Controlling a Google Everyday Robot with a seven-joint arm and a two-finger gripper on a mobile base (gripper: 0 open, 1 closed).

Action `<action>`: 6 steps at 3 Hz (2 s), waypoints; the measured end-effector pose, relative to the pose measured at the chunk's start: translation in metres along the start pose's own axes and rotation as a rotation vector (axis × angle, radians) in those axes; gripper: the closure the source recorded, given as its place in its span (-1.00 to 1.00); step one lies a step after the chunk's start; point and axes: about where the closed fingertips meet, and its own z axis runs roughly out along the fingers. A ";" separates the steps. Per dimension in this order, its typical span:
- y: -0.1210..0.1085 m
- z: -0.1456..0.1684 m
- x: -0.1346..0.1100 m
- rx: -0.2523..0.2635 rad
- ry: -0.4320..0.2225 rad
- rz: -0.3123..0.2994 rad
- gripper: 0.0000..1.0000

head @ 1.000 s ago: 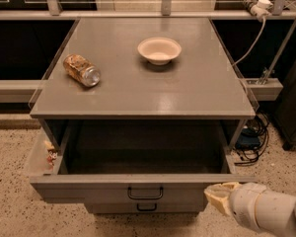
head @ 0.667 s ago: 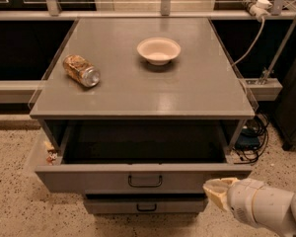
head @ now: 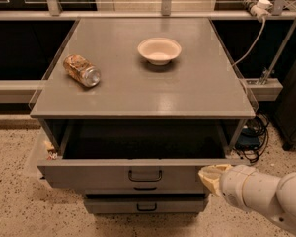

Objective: Close top drawer

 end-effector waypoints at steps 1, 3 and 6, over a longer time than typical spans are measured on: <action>-0.001 0.010 0.000 0.006 0.010 -0.011 1.00; -0.011 0.051 -0.031 0.042 -0.047 -0.059 1.00; -0.012 0.083 -0.068 0.063 -0.105 -0.089 1.00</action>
Offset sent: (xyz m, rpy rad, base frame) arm 0.0570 0.0240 -0.0196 -0.0418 -0.0736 0.0147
